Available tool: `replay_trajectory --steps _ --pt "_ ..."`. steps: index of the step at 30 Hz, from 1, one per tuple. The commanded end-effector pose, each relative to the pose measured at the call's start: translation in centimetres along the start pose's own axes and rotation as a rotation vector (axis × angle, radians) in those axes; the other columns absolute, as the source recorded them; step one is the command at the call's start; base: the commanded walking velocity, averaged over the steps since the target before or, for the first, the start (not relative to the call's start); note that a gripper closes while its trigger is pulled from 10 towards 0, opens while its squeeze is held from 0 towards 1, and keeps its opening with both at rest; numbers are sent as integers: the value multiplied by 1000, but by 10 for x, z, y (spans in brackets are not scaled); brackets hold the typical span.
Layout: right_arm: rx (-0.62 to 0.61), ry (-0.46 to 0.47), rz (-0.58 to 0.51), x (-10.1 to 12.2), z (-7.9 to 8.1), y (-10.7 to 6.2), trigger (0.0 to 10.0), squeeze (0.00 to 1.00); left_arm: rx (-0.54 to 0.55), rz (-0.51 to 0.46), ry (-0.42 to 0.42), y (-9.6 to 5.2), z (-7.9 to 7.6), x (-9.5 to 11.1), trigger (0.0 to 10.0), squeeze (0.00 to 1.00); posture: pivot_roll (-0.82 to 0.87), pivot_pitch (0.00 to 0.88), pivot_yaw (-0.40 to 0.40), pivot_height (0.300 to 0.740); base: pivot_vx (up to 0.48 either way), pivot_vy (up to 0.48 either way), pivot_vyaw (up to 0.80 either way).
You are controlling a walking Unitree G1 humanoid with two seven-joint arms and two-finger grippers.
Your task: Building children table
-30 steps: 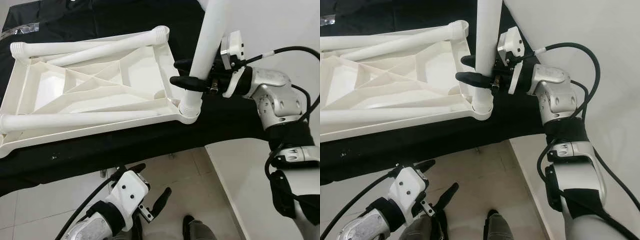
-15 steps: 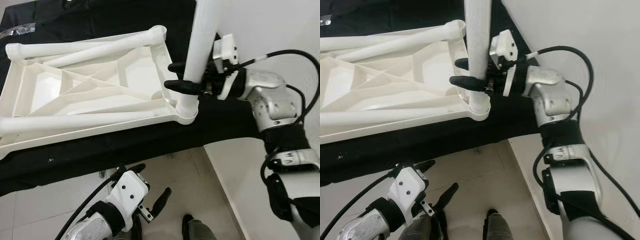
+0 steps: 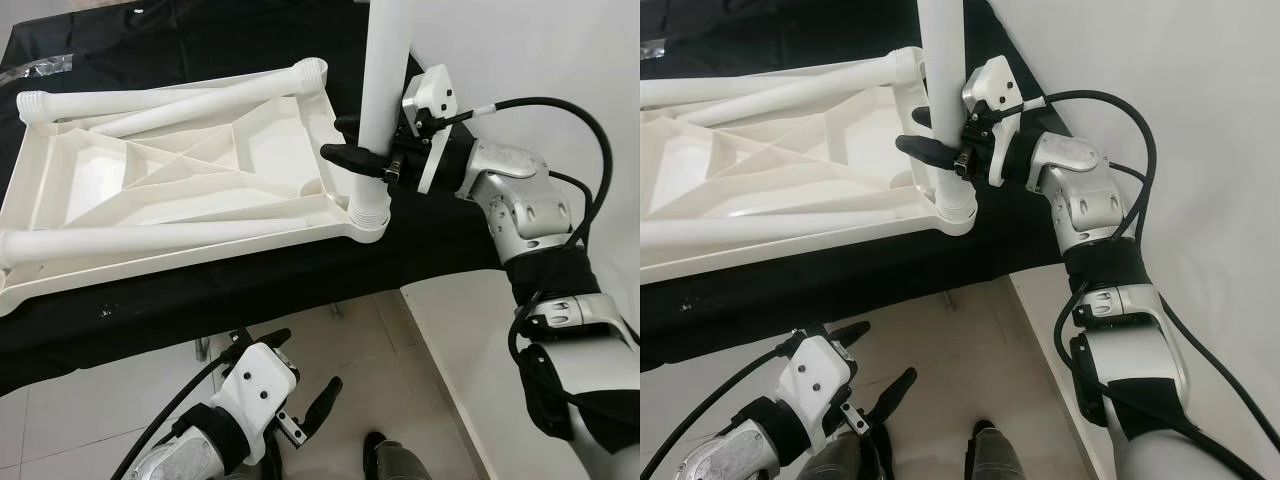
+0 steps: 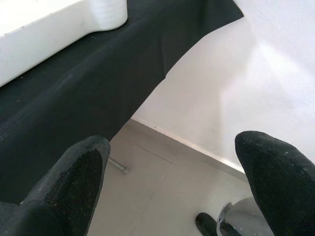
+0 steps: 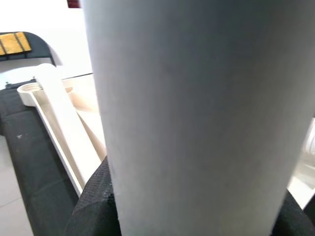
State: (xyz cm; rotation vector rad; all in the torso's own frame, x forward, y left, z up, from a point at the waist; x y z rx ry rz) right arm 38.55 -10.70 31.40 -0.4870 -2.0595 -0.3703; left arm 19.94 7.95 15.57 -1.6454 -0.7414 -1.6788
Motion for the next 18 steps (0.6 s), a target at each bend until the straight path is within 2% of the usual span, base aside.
replay_trajectory --steps 1,9,11,12,13,14,15,16,17,18 --pt "-71 96 72 -27 -1 -11 10000 0 -3 21 -15 -2 -1 -5 10000 0 10 340 18 740 0 0 0" --pt "-165 122 92 -35 0 -15 10000 0 -3 23 -15 -2 -1 -6 10000 0 12 339 16 740 0 0 0" --pt "-276 137 131 -42 -1 -19 10000 0 -2 24 -14 -2 -1 -6 10000 0 14 336 12 740 0 0 0" --pt "-276 137 131 -42 -1 -19 10000 0 -2 24 -14 -2 -1 -6 10000 0 14 336 12 740 0 0 0" --pt "-325 139 153 -46 -1 -22 10000 0 -2 24 -14 -2 -1 -6 10000 0 14 336 12 740 0 0 0" --pt "-560 124 254 -60 3 -33 10000 0 -1 24 -12 -2 -1 -6 10000 0 17 333 2 740 0 0 0" --pt "-560 124 254 -60 3 -33 10000 0 -1 24 -12 -2 -1 -6 10000 0 17 333 2 740 0 0 0" --pt "-659 87 298 -64 4 -39 10000 0 0 24 -11 -2 0 -7 10000 0 15 332 2 740 0 0 0" --pt "-659 87 298 -64 4 -39 10000 0 0 24 -11 -2 0 -7 10000 0 15 332 2 740 0 0 0" --pt "-804 131 339 -69 13 -48 10000 0 1 24 -10 -2 0 -7 10000 0 15 330 0 740 0 0 0"
Point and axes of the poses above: a point about 5 cm out from each wrist's last joint towards the gripper, its own y axis pointing out of the wrist towards the gripper, its own x axis along the axis of the wrist's last joint, z = x × y, the point moved 3 cm from there along y, pointing out of the wrist towards the gripper, and after that the axes turned 10 degrees about -y, right-handed, at the moved point
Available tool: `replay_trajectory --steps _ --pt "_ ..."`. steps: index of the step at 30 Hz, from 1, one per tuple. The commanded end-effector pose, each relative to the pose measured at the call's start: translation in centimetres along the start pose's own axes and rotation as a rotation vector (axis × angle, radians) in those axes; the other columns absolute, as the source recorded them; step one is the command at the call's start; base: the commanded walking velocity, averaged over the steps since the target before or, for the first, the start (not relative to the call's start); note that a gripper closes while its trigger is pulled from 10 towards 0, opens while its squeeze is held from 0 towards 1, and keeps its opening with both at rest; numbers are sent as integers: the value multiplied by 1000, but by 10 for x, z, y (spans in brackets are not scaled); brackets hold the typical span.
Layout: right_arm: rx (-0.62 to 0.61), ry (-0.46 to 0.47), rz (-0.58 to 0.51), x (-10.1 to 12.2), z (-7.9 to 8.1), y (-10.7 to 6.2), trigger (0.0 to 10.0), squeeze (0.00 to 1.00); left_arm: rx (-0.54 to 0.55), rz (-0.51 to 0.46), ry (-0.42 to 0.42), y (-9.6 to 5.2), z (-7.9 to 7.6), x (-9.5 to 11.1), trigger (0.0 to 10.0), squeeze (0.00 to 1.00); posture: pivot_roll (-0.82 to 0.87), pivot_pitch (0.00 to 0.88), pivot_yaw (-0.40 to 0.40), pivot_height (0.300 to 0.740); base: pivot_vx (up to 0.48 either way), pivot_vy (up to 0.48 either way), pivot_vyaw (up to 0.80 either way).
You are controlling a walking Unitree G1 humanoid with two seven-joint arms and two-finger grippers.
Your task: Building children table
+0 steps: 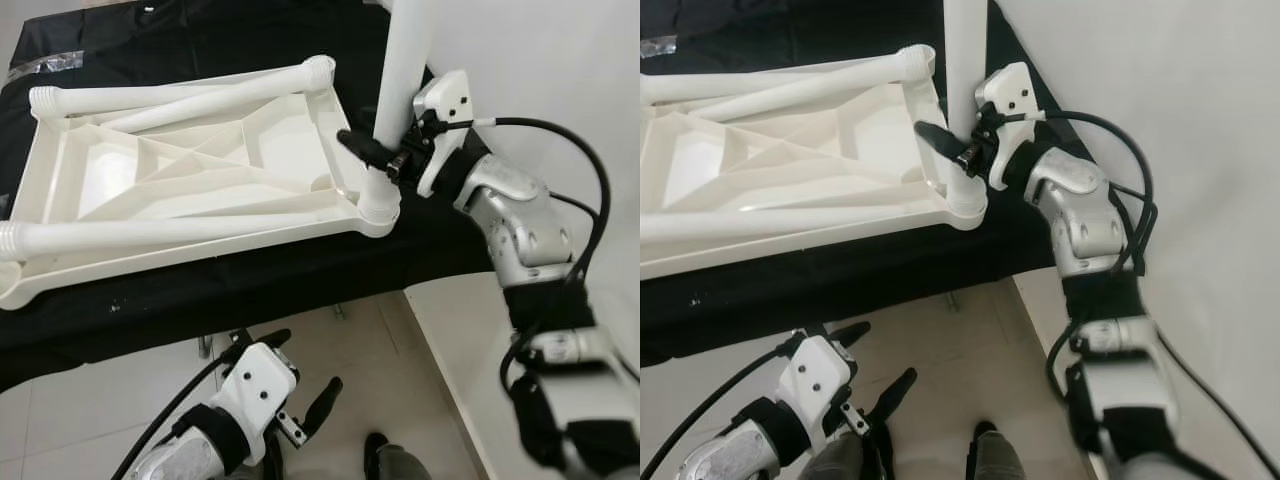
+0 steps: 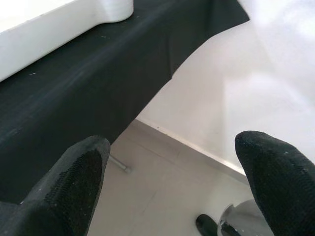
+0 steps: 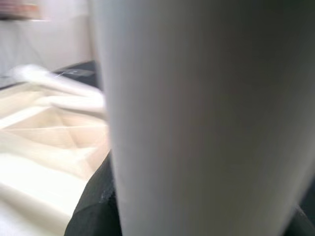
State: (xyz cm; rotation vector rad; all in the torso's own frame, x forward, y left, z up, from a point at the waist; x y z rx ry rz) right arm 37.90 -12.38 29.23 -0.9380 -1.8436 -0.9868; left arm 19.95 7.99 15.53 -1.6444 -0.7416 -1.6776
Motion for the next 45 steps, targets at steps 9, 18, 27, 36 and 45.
replay_trajectory --steps 9,18,27,36,45 --pt "-255 84 308 -50 35 -37 10000 0 -5 22 3 3 4 -7 10000 0 2 301 16 740 0 0 0" --pt "-294 83 318 -40 36 -34 10000 0 3 13 10 8 7 -8 10000 0 -2 281 6 740 0 0 0" --pt "-208 117 235 -25 39 -29 10000 1000 6 2 13 14 9 -9 10000 0 -14 257 -2 740 0 0 0" --pt "-28 217 30 7 45 -20 10000 1000 7 -4 14 16 8 -11 10000 0 -15 249 -9 740 0 0 0" --pt "274 132 -98 25 27 -15 10000 0 14 -14 13 16 7 -11 10000 0 -8 259 -22 740 0 0 0"
Point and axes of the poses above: a point about 5 cm out from each wrist's last joint towards the gripper, its own y axis pointing out of the wrist towards the gripper, its own x axis along the axis of the wrist's last joint, z = x × y, the point moved 3 cm from there along y, pointing out of the wrist towards the gripper, and after that the axes turned 10 degrees about -y, right-handed, at the moved point
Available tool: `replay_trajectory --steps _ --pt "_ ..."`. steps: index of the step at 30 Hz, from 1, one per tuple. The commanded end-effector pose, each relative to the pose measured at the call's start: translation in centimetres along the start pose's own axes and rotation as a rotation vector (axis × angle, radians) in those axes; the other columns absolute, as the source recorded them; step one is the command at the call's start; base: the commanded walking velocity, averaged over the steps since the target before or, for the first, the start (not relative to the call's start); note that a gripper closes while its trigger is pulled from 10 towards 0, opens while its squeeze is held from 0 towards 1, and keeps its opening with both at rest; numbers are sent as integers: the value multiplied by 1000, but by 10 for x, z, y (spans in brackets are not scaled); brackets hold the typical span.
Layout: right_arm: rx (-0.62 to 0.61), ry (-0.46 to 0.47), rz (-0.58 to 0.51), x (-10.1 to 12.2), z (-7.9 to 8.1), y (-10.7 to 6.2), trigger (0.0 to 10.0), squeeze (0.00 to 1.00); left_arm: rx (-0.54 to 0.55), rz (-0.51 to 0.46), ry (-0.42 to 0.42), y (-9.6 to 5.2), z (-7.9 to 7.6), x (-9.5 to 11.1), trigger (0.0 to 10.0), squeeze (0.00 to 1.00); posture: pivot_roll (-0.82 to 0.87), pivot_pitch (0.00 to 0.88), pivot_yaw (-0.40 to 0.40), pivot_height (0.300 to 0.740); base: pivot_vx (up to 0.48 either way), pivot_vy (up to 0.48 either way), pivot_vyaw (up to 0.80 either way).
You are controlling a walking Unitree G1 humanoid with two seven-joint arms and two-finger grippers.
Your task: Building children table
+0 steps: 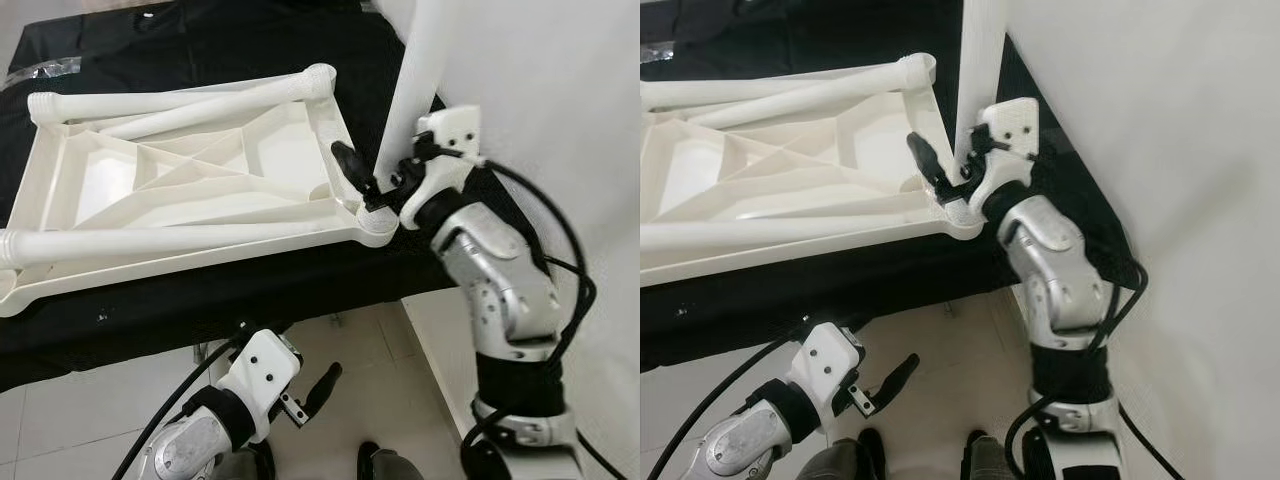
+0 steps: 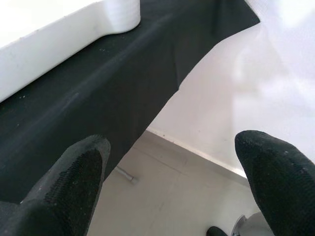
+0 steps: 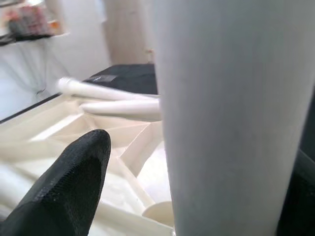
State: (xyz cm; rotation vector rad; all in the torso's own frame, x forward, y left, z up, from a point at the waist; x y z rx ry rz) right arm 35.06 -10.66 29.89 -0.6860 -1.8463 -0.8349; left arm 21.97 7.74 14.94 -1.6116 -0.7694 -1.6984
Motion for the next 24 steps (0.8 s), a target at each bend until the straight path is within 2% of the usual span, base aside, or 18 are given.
replay_trajectory --steps 1,2,5,7,9,10,11,12,13,14,17,24 --pt "109 -6 -47 6 0 2 10000 0 -3 11 -6 -2 -3 -5 10000 0 -8 259 -22 740 0 0 0" --pt "109 -6 -47 6 0 2 10000 0 -3 11 -6 -2 -3 -5 10000 0 -8 259 -22 740 0 0 0" --pt "336 -90 -35 3 -2 0 10000 0 -2 6 -6 -3 -4 -4 10000 0 7 272 -19 740 0 0 0" --pt "383 -103 -30 1 -2 0 10000 0 -2 4 -6 -3 -5 -3 10000 0 7 272 -19 740 0 0 0" --pt "419 -98 -25 0 -8 3 10000 0 -2 2 -6 -5 -5 -2 10000 0 20 281 -17 740 0 0 0" --pt "429 -95 -22 -2 -12 6 4824 0 -1 2 -7 -5 -6 -2 10000 0 20 281 -17 740 0 0 0" --pt "429 -95 -22 -2 -12 6 4824 0 -1 2 -7 -5 -6 -2 10000 0 20 281 -17 740 0 0 0" --pt "437 -90 -21 -3 -14 7 2863 0 0 1 -7 -6 -6 -2 10000 0 28 286 -16 740 0 0 0" --pt "437 -90 -21 -3 -14 7 2863 0 0 1 -7 -6 -6 -2 10000 0 28 286 -16 740 0 0 0" --pt "452 -81 -21 -4 -16 8 0 0 1 0 -6 -7 -6 -1 10000 0 31 288 -17 740 0 0 0" --pt "501 -80 -7 -10 -19 9 0 0 6 -4 -6 -11 -7 1 10000 0 41 302 -13 740 0 0 0" --pt "531 -78 -1 -16 -22 10 0 0 9 -8 -9 -13 -6 2 10000 0 45 307 -10 740 0 0 0"
Point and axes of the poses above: a point about 5 cm out from each wrist's last joint towards the gripper, its own y axis pointing out of the wrist towards the gripper, its own x axis along the axis of the wrist's last joint, z = x × y, the point moved 3 cm from there along y, pointing out of the wrist towards the gripper, and after that the axes turned 10 degrees about -y, right-handed, at the moved point
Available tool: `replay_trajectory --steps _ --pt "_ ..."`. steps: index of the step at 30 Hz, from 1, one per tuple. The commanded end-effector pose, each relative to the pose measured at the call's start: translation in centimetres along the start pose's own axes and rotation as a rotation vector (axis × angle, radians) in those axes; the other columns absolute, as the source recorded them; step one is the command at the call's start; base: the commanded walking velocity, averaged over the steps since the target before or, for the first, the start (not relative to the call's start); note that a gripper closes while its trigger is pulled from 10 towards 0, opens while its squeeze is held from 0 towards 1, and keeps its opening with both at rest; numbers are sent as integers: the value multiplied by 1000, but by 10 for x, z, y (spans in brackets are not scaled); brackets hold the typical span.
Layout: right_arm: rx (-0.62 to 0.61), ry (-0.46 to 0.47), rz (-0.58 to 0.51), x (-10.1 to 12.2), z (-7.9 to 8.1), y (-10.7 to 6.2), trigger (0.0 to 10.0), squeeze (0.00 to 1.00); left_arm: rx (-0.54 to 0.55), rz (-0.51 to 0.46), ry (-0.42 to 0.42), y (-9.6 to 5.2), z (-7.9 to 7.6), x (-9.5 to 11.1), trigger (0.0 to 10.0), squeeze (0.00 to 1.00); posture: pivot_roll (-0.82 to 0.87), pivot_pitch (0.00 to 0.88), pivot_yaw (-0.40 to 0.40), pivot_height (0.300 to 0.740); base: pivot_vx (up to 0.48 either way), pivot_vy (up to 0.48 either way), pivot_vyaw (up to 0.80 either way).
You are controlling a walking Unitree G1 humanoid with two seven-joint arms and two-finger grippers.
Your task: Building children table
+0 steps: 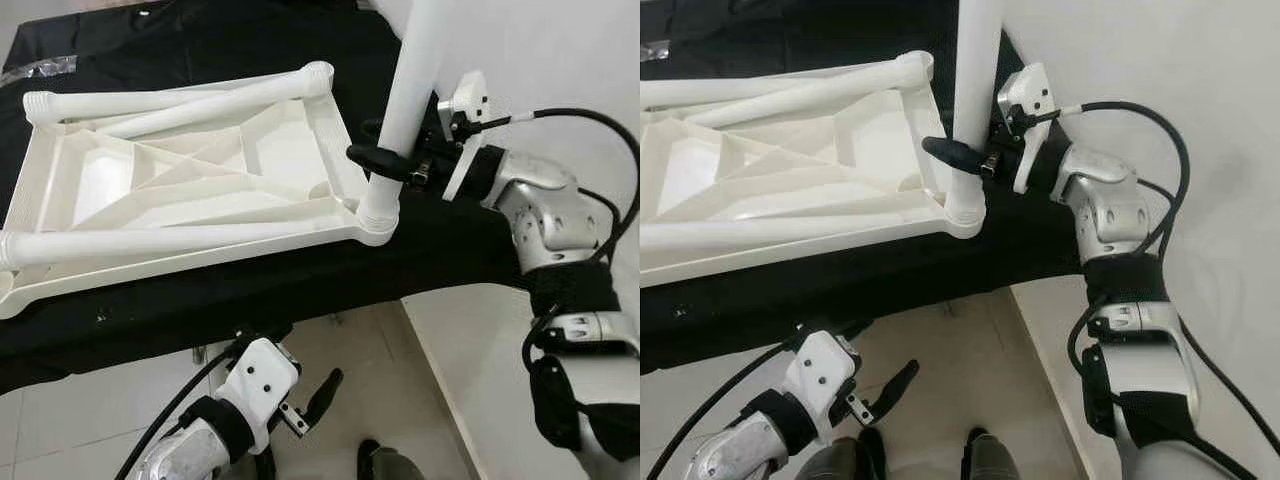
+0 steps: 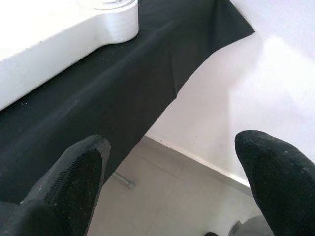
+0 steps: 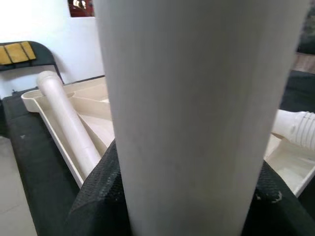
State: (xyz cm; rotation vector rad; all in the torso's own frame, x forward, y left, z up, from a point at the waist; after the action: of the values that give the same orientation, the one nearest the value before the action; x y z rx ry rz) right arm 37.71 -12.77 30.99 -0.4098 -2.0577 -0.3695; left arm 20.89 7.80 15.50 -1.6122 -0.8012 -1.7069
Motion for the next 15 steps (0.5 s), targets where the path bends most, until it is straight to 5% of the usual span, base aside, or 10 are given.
replay_trajectory --steps 1,8,10,11,12,14,15 --pt "65 29 48 -18 11 4 0 0 5 17 -2 -4 -1 -3 10000 0 44 308 -8 740 0 0 0" --pt "-118 29 229 -49 9 -1 0 0 8 16 -3 -4 -2 -3 10000 0 32 307 -32 740 0 0 0" --pt "-548 53 411 -74 15 -11 0 0 16 16 -4 -6 -2 -3 10000 0 27 313 -39 740 0 0 0" --pt "-548 53 411 -74 15 -11 0 0 16 16 -4 -6 -2 -3 10000 0 27 313 -39 740 0 0 0" --pt "-694 11 491 -78 33 -21 0 0 21 14 -4 -5 -1 -2 10000 0 28 319 -30 740 0 0 0" --pt "-694 11 491 -78 33 -21 0 0 21 14 -4 -5 -1 -2 10000 0 28 319 -30 740 0 0 0" --pt "-760 38 529 -79 55 -22 0 0 22 14 -4 -5 0 -2 10000 0 18 321 -21 740 0 0 0"
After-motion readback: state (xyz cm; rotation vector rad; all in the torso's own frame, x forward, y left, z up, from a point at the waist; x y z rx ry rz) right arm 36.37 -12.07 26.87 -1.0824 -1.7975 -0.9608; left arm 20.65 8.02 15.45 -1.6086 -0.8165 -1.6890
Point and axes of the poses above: a point about 5 cm out from each wrist's last joint towards the gripper, its own y axis pointing out of the wrist towards the gripper, its own x axis along the axis of the wrist's last joint, z = x × y, the point moved 3 cm from there along y, pointing out of the wrist towards the gripper, and after that the axes turned 10 degrees about -y, right-handed, at the moved point
